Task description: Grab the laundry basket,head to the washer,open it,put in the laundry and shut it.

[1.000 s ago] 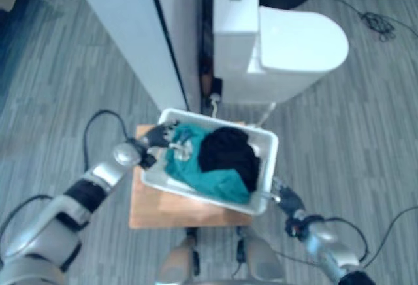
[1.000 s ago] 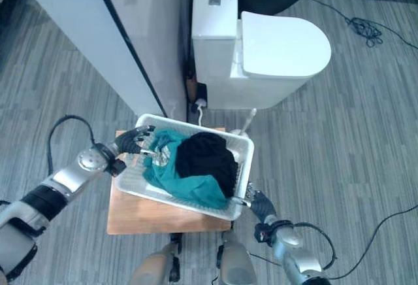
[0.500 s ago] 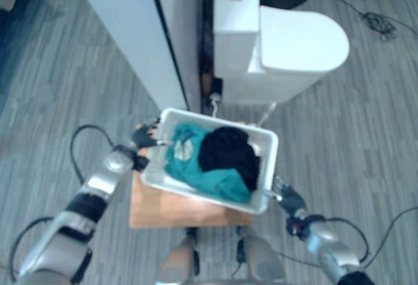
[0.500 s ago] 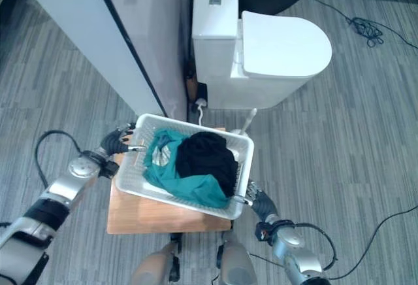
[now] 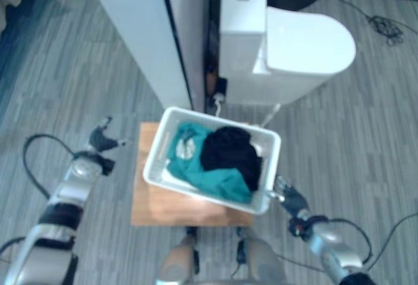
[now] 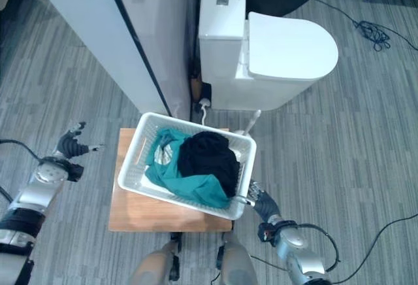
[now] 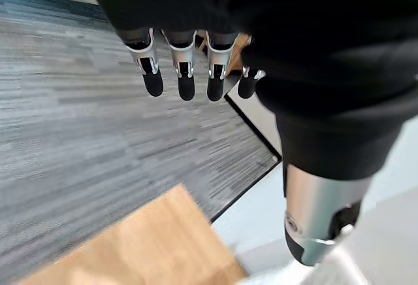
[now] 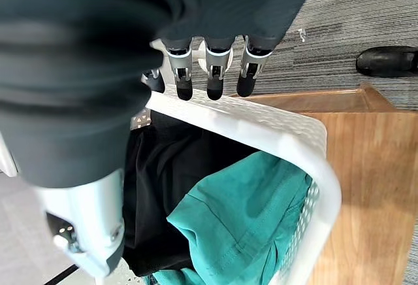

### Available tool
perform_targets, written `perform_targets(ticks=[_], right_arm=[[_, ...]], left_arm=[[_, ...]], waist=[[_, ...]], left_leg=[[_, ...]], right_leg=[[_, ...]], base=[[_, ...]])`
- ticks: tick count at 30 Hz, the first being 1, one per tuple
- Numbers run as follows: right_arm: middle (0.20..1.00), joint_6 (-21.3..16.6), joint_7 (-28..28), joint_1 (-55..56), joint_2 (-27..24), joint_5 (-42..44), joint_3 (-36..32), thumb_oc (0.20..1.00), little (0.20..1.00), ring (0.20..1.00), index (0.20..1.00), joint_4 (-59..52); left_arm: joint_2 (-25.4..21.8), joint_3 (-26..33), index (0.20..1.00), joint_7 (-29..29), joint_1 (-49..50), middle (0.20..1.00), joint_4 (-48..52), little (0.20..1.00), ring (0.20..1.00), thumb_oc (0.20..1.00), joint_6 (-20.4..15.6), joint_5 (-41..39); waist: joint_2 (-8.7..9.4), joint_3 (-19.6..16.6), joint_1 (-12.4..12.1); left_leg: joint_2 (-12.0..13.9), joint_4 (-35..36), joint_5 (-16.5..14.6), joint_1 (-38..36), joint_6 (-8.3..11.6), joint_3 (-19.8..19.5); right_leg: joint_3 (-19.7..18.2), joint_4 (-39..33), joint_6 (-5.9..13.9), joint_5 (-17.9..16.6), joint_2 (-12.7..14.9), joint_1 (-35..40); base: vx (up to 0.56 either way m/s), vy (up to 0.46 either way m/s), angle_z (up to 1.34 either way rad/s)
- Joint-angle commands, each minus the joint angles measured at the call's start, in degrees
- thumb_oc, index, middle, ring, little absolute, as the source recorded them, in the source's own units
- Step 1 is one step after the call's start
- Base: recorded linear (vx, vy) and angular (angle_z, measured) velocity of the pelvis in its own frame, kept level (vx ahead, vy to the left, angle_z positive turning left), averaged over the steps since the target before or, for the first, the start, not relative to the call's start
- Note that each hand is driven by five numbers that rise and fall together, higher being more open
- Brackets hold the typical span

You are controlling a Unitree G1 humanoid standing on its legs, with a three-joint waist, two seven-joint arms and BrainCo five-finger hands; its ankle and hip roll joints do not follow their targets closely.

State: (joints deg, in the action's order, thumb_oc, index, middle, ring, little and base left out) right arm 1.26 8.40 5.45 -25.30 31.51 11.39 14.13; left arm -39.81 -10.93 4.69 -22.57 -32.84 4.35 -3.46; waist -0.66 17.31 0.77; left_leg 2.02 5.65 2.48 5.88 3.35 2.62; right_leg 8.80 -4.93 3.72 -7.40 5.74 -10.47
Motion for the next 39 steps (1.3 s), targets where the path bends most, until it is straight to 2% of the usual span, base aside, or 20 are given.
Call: perform_targets(ticks=[1, 5, 11, 21, 25, 30, 31, 32, 33, 34, 36, 39], right_arm=[[1.000, -2.1, 1.2, 1.3, 0.3, 0.4, -0.3, 1.000, 1.000, 1.000, 1.000, -5.8], [1.000, -2.6, 0.1, 1.4, -0.2, -0.2, -0.7, 1.000, 1.000, 1.000, 1.000, -6.0], [1.000, -2.9, -0.8, 1.4, -0.6, -0.6, -0.8, 1.000, 1.000, 1.000, 1.000, -5.6], [1.000, -3.6, -1.4, 1.5, -0.6, -0.4, -0.6, 1.000, 1.000, 1.000, 1.000, -5.5], [1.000, -3.4, -1.0, 1.7, -0.5, -0.2, -0.6, 1.000, 1.000, 1.000, 1.000, -5.9], [1.000, -3.0, -0.5, 1.3, -0.4, -0.1, -0.1, 1.000, 1.000, 1.000, 1.000, -6.1], [1.000, -3.0, -0.4, 1.2, -0.4, -0.1, 0.1, 1.000, 1.000, 1.000, 1.000, -6.0], [1.000, -3.2, -0.3, 0.9, -0.3, 0.3, 0.8, 1.000, 1.000, 1.000, 1.000, -5.7], [1.000, -3.4, -0.3, 0.8, -0.3, 0.4, 1.0, 1.000, 1.000, 1.000, 1.000, -5.6], [1.000, -3.4, -0.3, 0.8, -0.4, 0.4, 0.9, 1.000, 1.000, 1.000, 1.000, -5.6], [1.000, -4.3, -0.5, 0.5, -0.1, 1.4, 1.4, 1.000, 1.000, 1.000, 1.000, -4.9], [1.000, -4.3, -0.5, 0.5, -0.1, 1.4, 1.4, 1.000, 1.000, 1.000, 1.000, -4.9]], left_arm=[[1.8, -2.4, 1.000, -0.9, -2.3, 1.000, -4.6, 1.000, 1.000, 1.000, -1.7, -0.7], [5.0, -5.9, 1.000, -2.2, -2.6, 1.000, -5.3, 1.000, 1.000, 1.000, -2.2, -3.5], [6.7, -9.5, 1.000, -3.1, -4.4, 1.000, -6.6, 1.000, 1.000, 1.000, -2.6, -5.5], [7.8, -14.1, 1.000, -3.9, -7.3, 1.000, -6.0, 1.000, 1.000, 1.000, -2.5, -4.2], [7.6, -13.9, 1.000, -2.7, -8.1, 1.000, -6.3, 1.000, 1.000, 1.000, -1.7, 0.1], [9.6, -13.7, 1.000, -1.4, -10.2, 1.000, -11.9, 1.000, 1.000, 1.000, -1.2, 3.2], [10.5, -13.9, 1.000, -1.0, -10.9, 1.000, -14.9, 1.000, 1.000, 1.000, -1.2, 3.6], [13.3, -14.4, 1.000, -0.1, -13.2, 1.000, -24.2, 1.000, 1.000, 1.000, -1.2, 4.4], [14.3, -14.7, 1.000, 0.2, -14.2, 1.000, -28.3, 1.000, 1.000, 1.000, -1.3, 4.4], [14.4, -14.7, 1.000, 0.2, -14.3, 1.000, -28.5, 1.000, 1.000, 1.000, -1.4, 4.4], [16.6, -15.2, 1.000, 0.8, -16.9, 1.000, -36.1, 1.000, 1.000, 1.000, -1.9, 4.1], [16.6, -15.2, 1.000, 0.8, -16.9, 1.000, -36.1, 1.000, 1.000, 1.000, -1.9, 4.1]], waist=[[1.02, -3.1, -0.1], [0.97, -3.0, 0.2], [0.85, -2.8, 0.5], [0.74, -2.6, 0.9], [0.94, -2.6, 0.9], [1.19, -2.5, 1.1], [1.26, -2.5, 1.2], [1.44, -2.6, 1.6], [1.49, -2.6, 1.8], [1.46, -2.5, 1.7], [1.67, -2.6, 2.1], [1.67, -2.6, 2.1]], left_leg=[[0.8, -0.6, 0.3, 3.1, -0.98, 0.3], [0.7, -0.6, 0.3, 3.0, -1.10, 0.3], [0.7, -0.6, 0.3, 3.1, -1.13, 0.3], [0.7, -0.6, 0.2, 2.8, -1.18, 0.3], [0.7, -0.6, 0.1, 2.8, -1.15, 0.2], [0.8, -0.6, 0.1, 2.8, -1.10, 0.2], [0.8, -0.6, 0.1, 2.8, -1.07, 0.2], [1.0, -0.6, 0.1, 2.9, -1.02, 0.2], [1.0, -0.6, 0.1, 2.9, -1.01, 0.3], [1.0, -0.6, 0.1, 2.9, -1.01, 0.3], [1.1, -0.6, 0.3, 2.9, -0.96, 0.4], [1.1, -0.6, 0.3, 2.9, -0.96, 0.4]], right_leg=[[0.5, 0.4, 4.47, 1.2, 3.4, 0.2], [0.4, 0.4, 4.46, 1.1, 3.4, 0.1], [0.4, 0.4, 4.48, 1.0, 3.4, 0.1], [0.5, 0.4, 4.61, 1.1, 3.4, 0.2], [0.4, 0.4, 4.61, 1.1, 3.3, 0.1], [0.4, 0.4, 4.51, 1.2, 3.2, 0.1], [0.4, 0.4, 4.48, 1.2, 3.2, 0.1], [0.2, 0.4, 4.43, 1.2, 3.2, -0.1], [0.2, 0.4, 4.42, 1.2, 3.1, -0.1], [0.2, 0.4, 4.42, 1.2, 3.1, -0.1], [0.1, 0.4, 4.42, 1.1, 3.0, -0.2], [0.1, 0.4, 4.42, 1.1, 3.0, -0.2]], base=[[0.00, 0.000, 0.00], [0.00, 0.000, 0.00], [0.00, -0.001, -0.01], [0.00, 0.000, 0.00], [0.00, 0.000, 0.00], [0.00, 0.000, 0.00], [0.00, 0.000, 0.00], [0.00, 0.000, 0.00], [0.00, 0.000, 0.00], [0.00, 0.000, 0.00], [0.00, -0.003, -0.02], [0.00, 0.000, -0.01]])
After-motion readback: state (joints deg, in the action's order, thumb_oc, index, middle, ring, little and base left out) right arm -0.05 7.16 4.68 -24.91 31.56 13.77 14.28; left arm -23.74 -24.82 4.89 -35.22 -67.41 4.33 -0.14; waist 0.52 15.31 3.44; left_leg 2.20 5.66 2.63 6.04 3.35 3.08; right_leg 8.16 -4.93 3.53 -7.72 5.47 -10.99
